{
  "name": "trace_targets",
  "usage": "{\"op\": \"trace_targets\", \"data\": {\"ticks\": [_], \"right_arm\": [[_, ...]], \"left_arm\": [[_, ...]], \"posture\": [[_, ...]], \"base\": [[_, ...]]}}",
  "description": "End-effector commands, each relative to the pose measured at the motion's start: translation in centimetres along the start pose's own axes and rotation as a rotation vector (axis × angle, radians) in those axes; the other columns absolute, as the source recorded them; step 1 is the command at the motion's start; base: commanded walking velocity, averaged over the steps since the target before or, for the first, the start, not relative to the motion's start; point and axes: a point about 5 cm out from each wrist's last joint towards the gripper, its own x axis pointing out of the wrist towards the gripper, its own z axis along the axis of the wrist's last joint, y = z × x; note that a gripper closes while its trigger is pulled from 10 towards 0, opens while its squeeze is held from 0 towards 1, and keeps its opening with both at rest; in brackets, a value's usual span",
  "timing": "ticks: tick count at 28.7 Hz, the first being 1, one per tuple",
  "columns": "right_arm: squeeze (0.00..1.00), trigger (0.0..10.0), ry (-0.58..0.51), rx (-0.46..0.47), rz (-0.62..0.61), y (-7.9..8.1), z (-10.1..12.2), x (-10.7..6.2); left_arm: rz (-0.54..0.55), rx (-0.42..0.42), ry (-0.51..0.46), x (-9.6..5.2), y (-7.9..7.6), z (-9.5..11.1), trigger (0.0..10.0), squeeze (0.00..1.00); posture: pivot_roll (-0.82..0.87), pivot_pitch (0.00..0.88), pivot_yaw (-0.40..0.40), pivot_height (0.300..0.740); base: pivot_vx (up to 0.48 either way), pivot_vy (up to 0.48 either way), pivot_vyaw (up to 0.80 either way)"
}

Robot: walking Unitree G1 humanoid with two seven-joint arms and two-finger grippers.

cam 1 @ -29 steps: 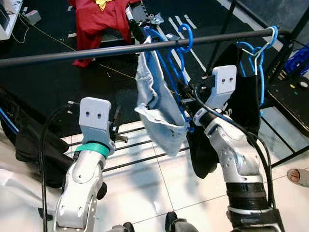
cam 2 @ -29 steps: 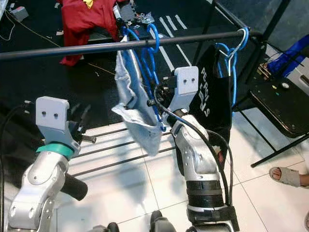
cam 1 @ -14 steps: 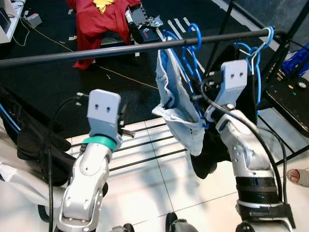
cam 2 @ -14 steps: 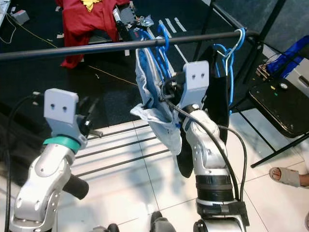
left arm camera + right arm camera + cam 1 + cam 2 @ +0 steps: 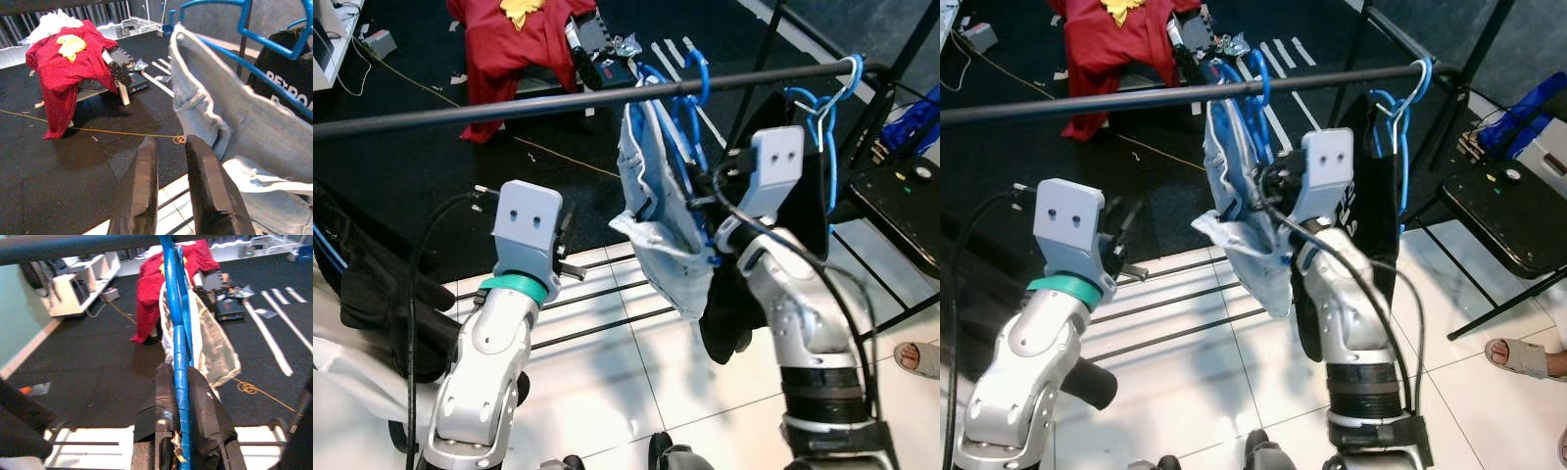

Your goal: Hang hanger

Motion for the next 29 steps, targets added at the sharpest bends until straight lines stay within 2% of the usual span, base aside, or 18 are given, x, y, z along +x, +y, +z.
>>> {"op": "trace_targets", "data": {"ticks": [1, 2, 3, 4, 6, 16, 18, 21, 29], "right_arm": [[0.00, 10.0, -0.066, -0.026, -0.048, -0.4, 1.3, -0.4], [0.00, 10.0, -0.066, -0.026, -0.048, -0.4, 1.3, -0.4], [0.00, 10.0, -0.058, -0.044, -0.109, -1.5, 1.2, -0.7], [0.00, 10.0, -0.058, -0.044, -0.109, -1.5, 1.2, -0.7], [0.00, 10.0, -0.032, -0.071, -0.152, -2.5, 0.7, -1.0], [0.00, 10.0, -0.031, -0.077, -0.139, -1.8, -0.2, -1.1], [0.00, 10.0, -0.054, -0.069, -0.144, -1.6, -0.6, -1.2], [0.00, 10.0, -0.073, -0.122, -0.118, -0.8, -1.7, -1.5], [0.00, 10.0, -0.078, -0.155, -0.097, -0.5, -2.1, -1.7]], "left_arm": [[-0.005, 0.010, 0.009, -0.2, -0.1, -0.2, 10.0, 0.00], [-0.005, 0.010, 0.009, -0.2, -0.1, -0.2, 10.0, 0.00], [-0.001, -0.016, 0.015, 0.0, -0.1, -0.2, 10.0, 0.00], [-0.001, -0.016, 0.015, 0.0, -0.1, -0.2, 10.0, 0.00], [-0.018, -0.049, 0.022, 0.3, -0.2, -0.3, 10.0, 0.00], [-0.001, -0.064, 0.046, 0.2, -0.4, -1.2, 10.0, 0.00], [0.038, -0.017, 0.050, -0.2, 0.0, -2.0, 10.0, 0.00], [0.067, 0.014, 0.065, -0.8, 0.7, -3.4, 10.0, 0.00], [0.078, 0.047, 0.078, -1.5, 1.2, -4.3, 10.0, 0.00]], "posture": [[-0.10, 0.098, 0.055, 0.740], [-0.10, 0.098, 0.055, 0.740], [-0.12, 0.096, 0.069, 0.740], [-0.12, 0.096, 0.069, 0.740], [-0.13, 0.095, 0.077, 0.740], [-0.13, 0.093, 0.080, 0.740], [-0.13, 0.086, 0.076, 0.740], [-0.12, 0.066, 0.062, 0.740], [-0.11, 0.054, 0.054, 0.740]], "base": [[0.000, 0.000, 0.00], [0.000, 0.000, 0.00], [0.000, 0.000, 0.00], [0.000, 0.000, 0.00], [0.000, 0.000, 0.00], [0.000, 0.000, 0.00], [0.000, 0.000, 0.00], [0.000, 0.000, 0.00], [0.000, 0.000, 0.00]]}}
